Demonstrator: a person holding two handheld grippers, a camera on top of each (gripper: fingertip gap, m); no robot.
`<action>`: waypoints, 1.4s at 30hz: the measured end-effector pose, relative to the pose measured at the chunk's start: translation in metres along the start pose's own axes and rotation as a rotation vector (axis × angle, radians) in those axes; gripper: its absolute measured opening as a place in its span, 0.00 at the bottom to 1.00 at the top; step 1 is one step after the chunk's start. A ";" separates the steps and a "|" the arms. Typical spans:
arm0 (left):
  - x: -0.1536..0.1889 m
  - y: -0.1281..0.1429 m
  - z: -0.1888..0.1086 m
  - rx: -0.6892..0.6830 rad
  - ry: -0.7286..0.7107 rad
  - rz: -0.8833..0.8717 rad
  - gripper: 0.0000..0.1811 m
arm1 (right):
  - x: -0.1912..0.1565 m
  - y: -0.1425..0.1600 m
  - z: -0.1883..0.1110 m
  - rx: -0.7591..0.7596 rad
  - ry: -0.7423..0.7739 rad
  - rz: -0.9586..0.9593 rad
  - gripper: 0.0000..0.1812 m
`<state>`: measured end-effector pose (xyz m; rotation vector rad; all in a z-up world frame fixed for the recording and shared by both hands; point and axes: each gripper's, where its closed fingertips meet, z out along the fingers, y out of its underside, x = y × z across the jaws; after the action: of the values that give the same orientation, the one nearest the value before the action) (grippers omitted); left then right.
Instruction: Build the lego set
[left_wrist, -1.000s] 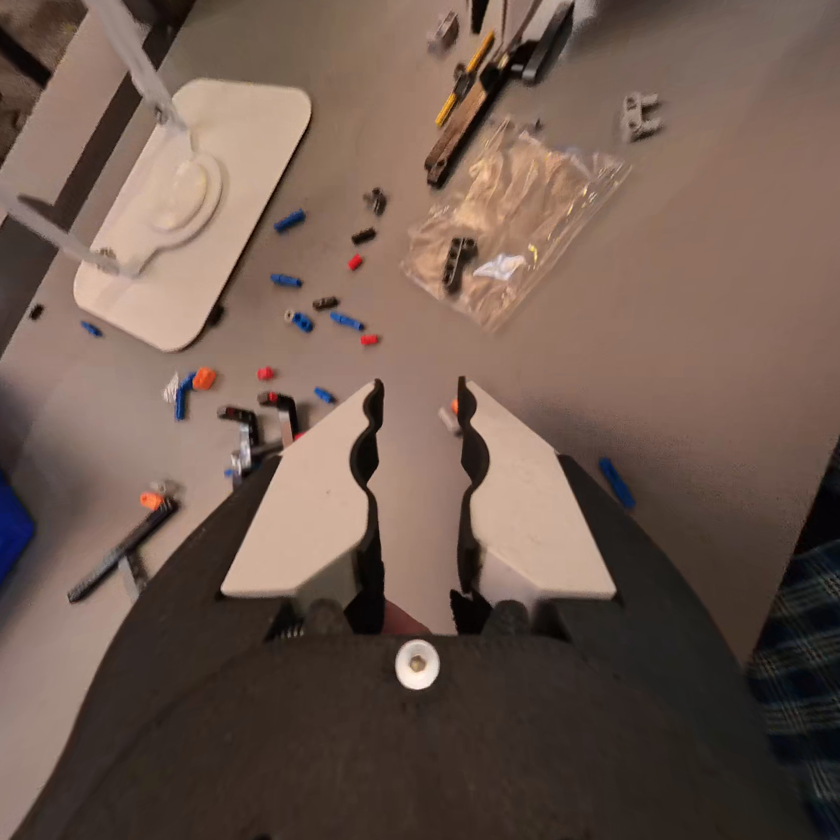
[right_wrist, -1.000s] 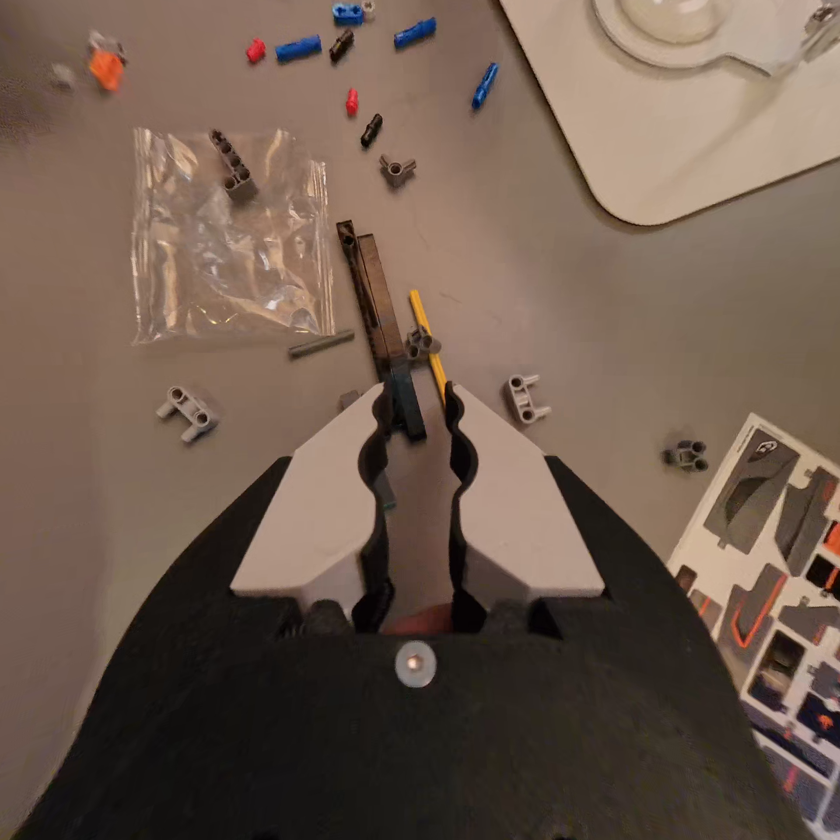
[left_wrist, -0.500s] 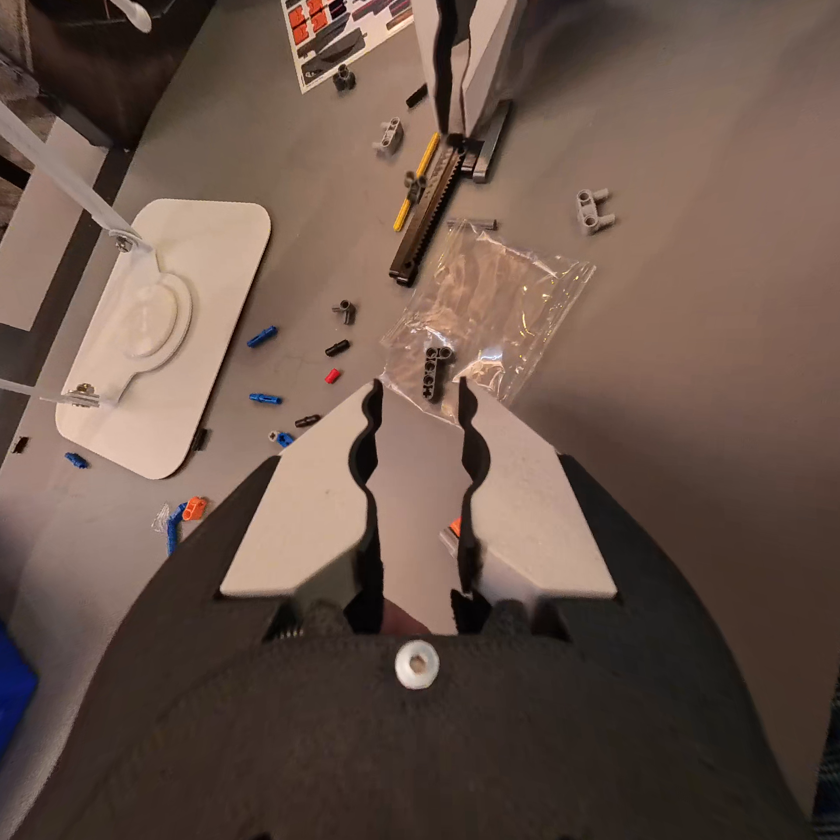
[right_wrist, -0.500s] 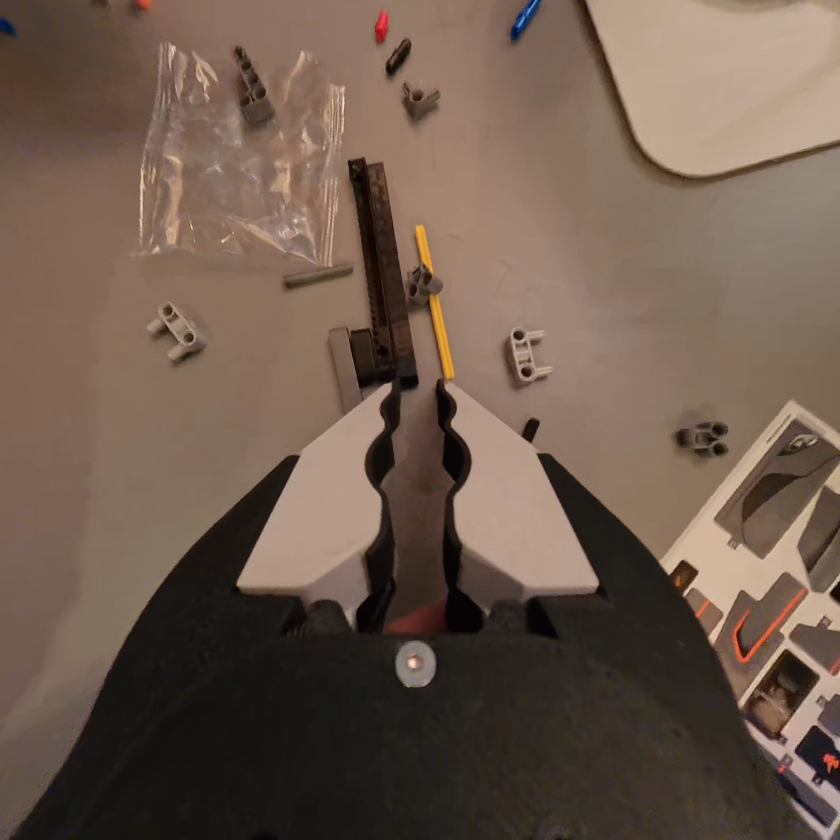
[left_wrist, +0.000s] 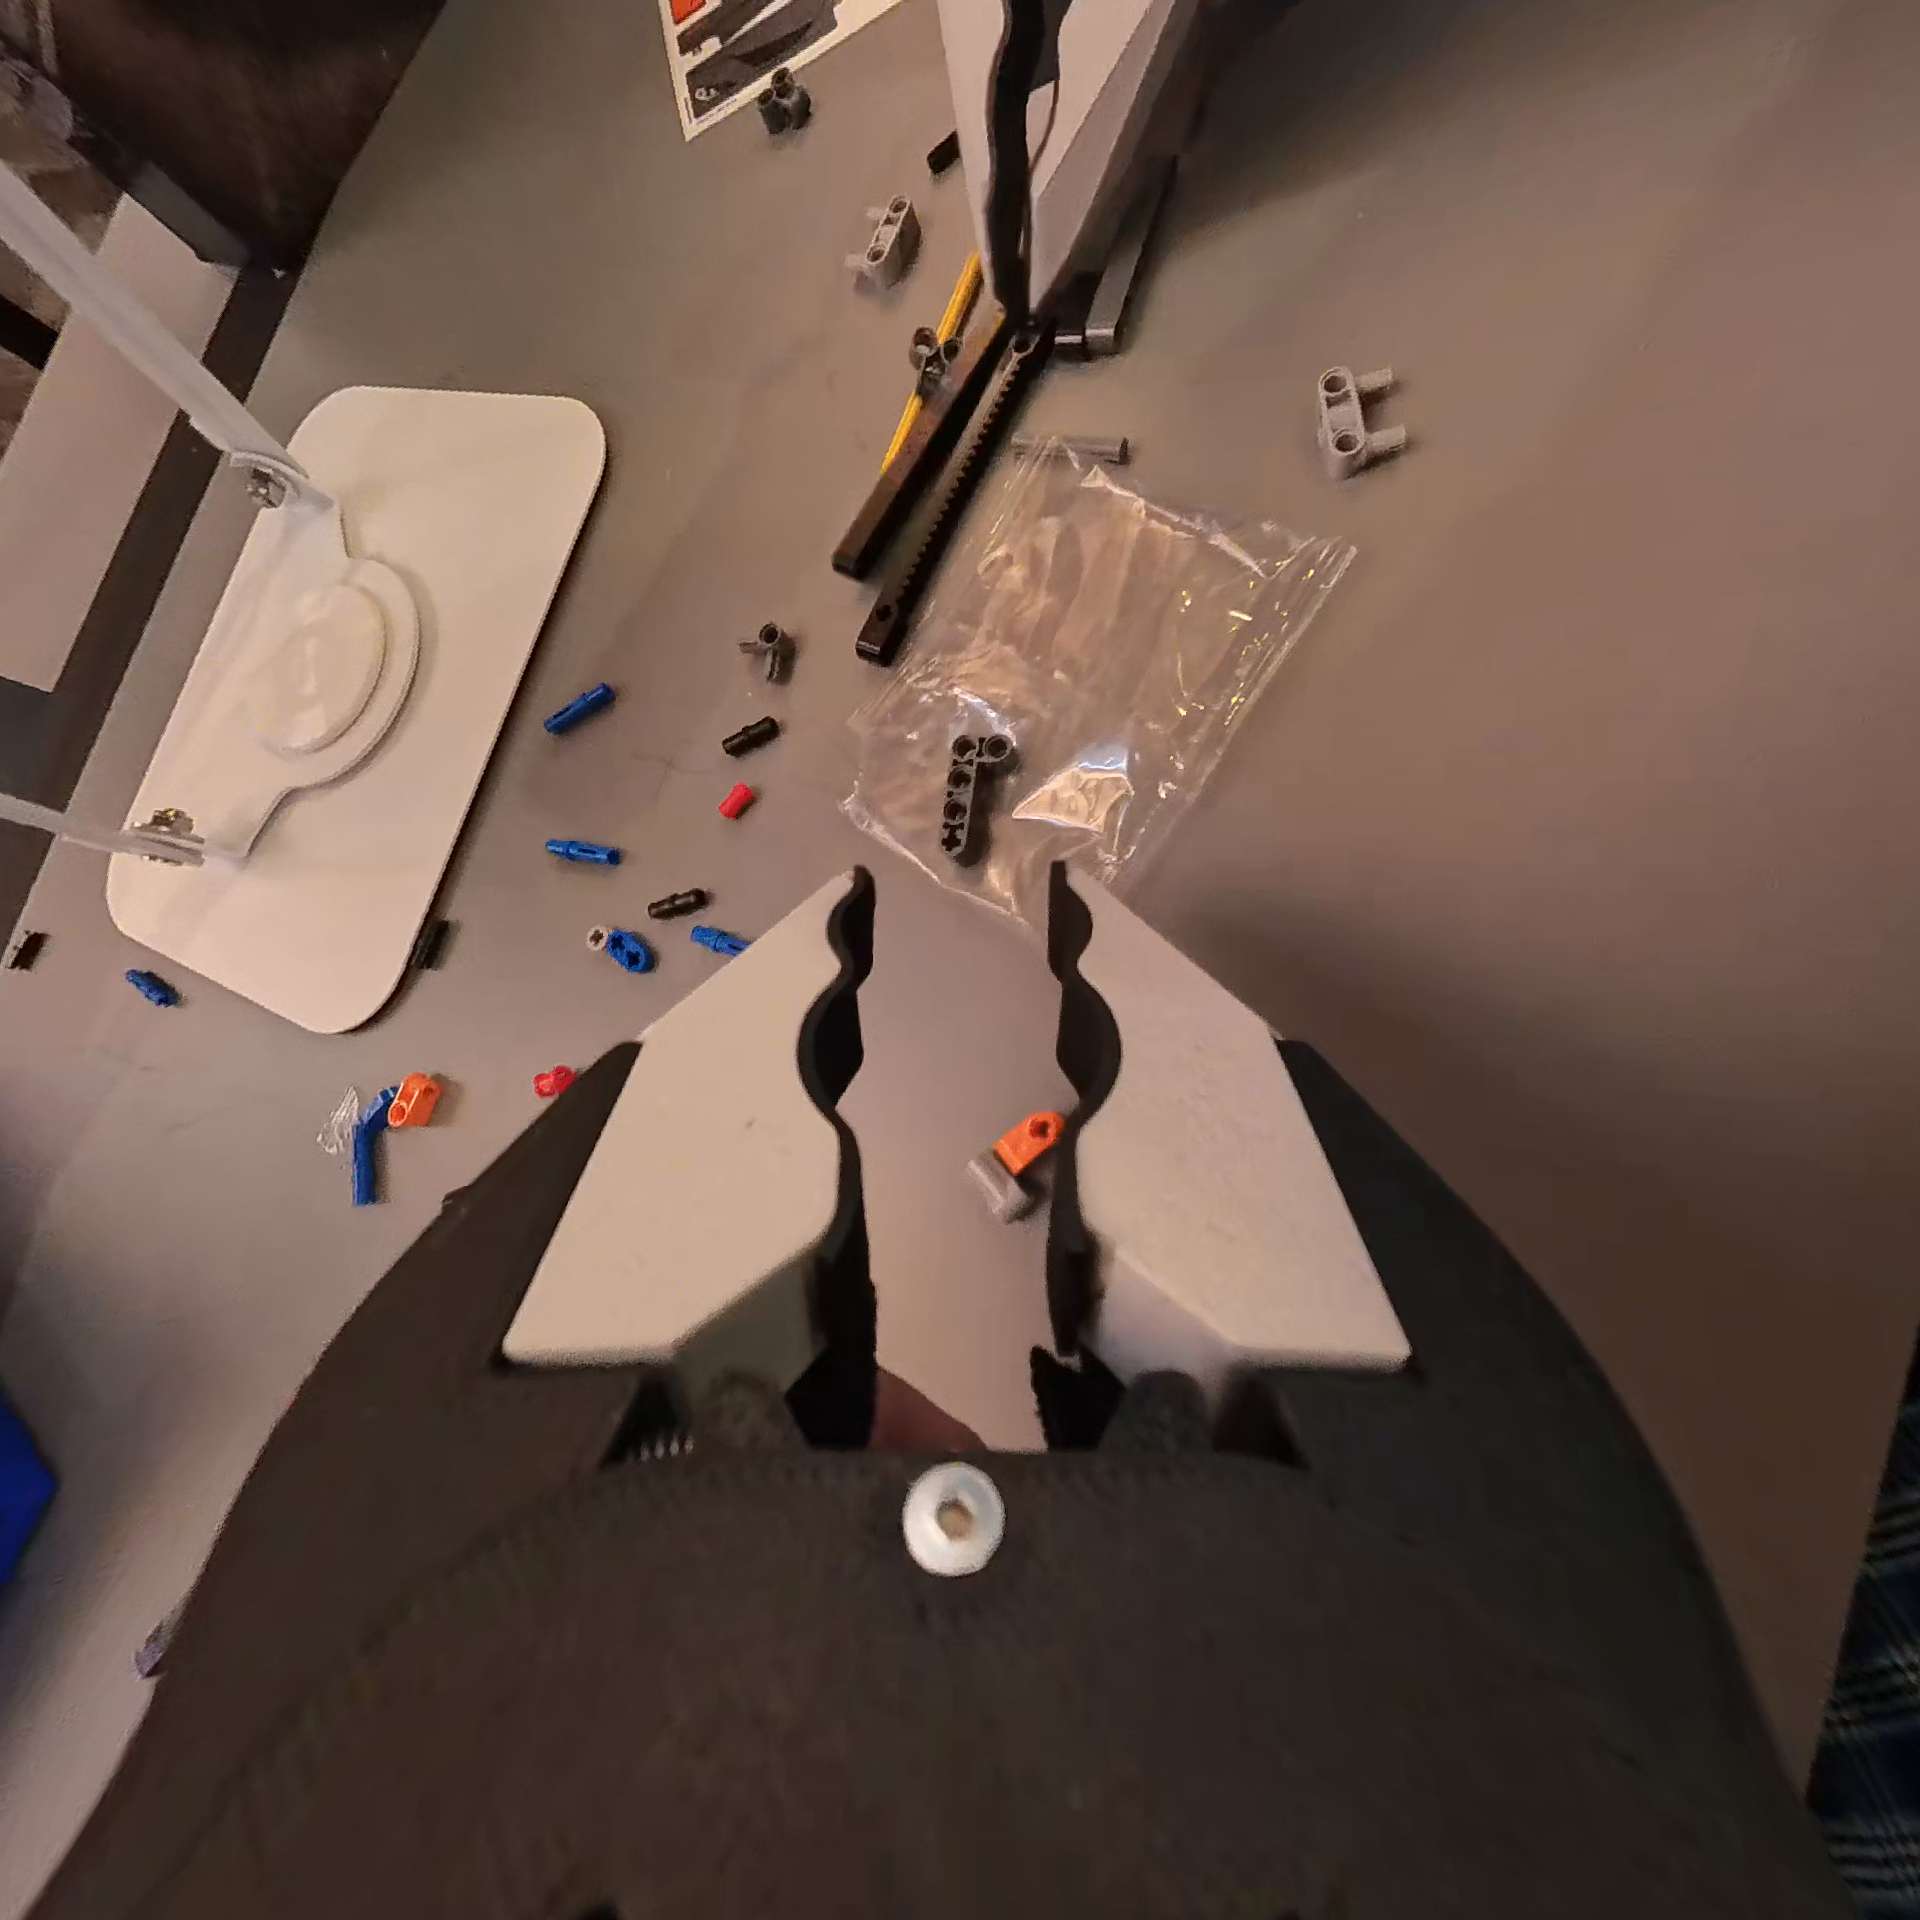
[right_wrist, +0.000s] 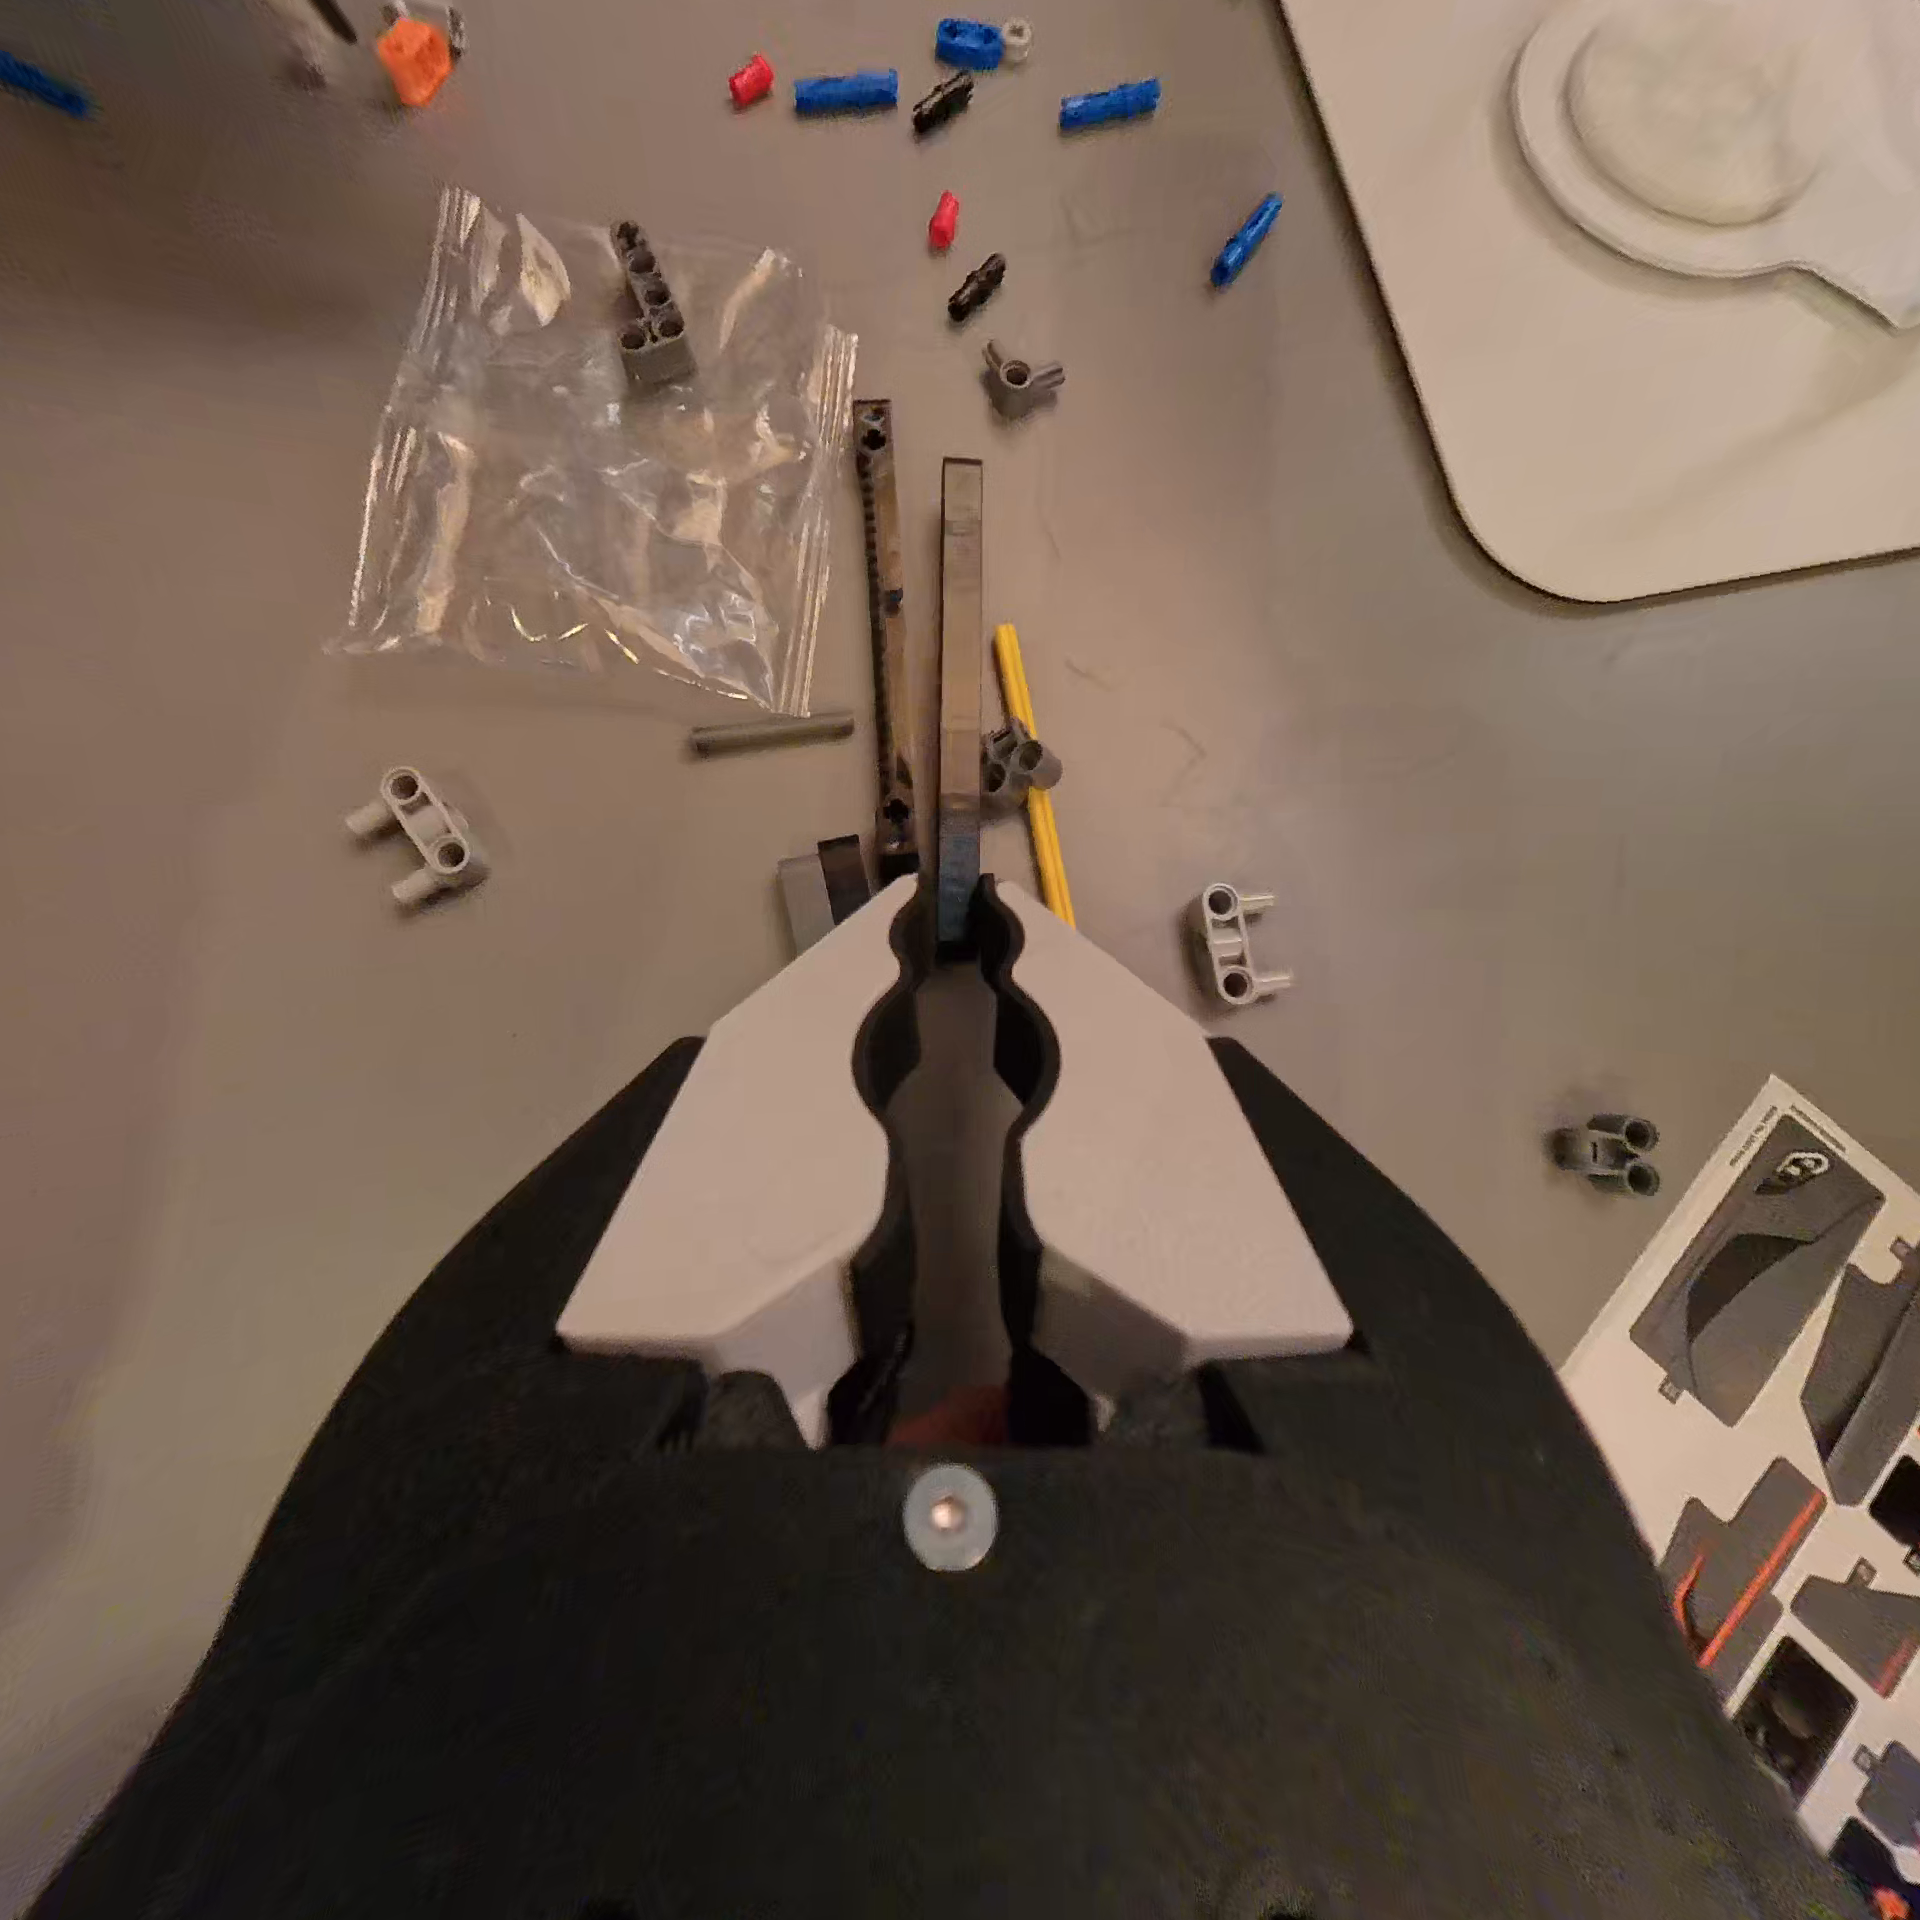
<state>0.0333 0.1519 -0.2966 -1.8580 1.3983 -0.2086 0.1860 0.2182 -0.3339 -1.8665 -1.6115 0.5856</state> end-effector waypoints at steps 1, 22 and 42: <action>-0.001 0.001 -0.001 0.002 -0.006 -0.005 0.18 | 0.001 -0.002 -0.002 0.014 0.003 0.018 0.03; -0.005 -0.058 0.025 0.036 -0.303 0.640 0.07 | -0.087 -0.079 -0.020 0.223 -0.515 0.299 0.03; 0.089 0.024 0.000 -0.198 0.119 -0.048 0.02 | -0.054 -0.107 0.034 0.081 -0.185 0.060 0.10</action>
<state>0.0492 0.0726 -0.3397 -2.0718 1.5020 -0.2149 0.0765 0.1795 -0.2880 -1.8520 -1.6252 0.8585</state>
